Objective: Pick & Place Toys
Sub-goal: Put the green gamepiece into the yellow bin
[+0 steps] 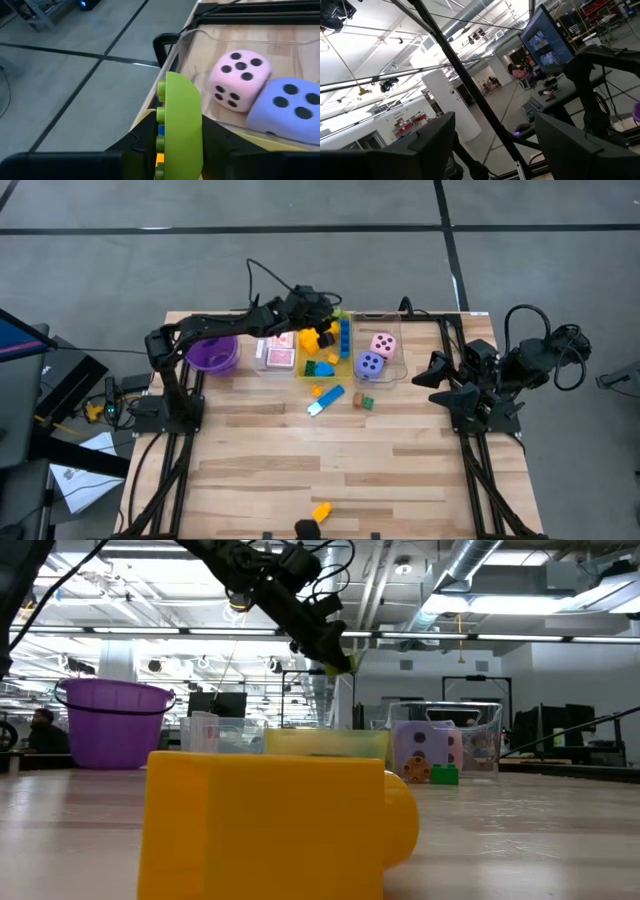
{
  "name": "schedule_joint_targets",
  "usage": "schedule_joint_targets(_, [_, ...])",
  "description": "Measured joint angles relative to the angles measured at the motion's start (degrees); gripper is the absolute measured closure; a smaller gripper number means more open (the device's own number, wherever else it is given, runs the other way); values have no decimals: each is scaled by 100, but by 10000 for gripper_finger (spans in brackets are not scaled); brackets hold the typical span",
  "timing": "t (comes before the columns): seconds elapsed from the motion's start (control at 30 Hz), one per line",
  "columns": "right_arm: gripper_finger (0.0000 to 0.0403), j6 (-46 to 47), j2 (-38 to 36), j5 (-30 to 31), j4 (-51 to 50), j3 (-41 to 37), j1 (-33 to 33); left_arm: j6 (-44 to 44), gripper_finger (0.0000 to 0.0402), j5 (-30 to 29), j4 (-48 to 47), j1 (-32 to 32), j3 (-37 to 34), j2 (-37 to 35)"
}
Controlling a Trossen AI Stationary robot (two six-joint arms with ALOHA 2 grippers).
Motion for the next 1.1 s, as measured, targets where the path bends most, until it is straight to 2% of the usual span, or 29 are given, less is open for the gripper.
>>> schedule_joint_targets(0.13, [137, 1, 0, 0, 0, 0, -26, 0, 296, 197, 80, 157, -52, 0])
schedule_joint_targets(0.37, [137, -3, 0, 1, 0, 0, -25, -71, 304, 217, 337, 235, -610, 7])
schedule_joint_targets(0.7, [137, -3, 0, 0, 0, 0, -25, -750, 301, 267, 1031, 93, -1546, 11])
schedule_joint_targets(0.93, [137, 1, 0, 0, 0, 0, -25, -787, 297, 249, 1168, 9, -1626, 11])
schedule_joint_targets(1.1, [137, -3, 0, 0, -2, 0, -25, -1151, 298, 223, 1165, -38, -1626, 11])
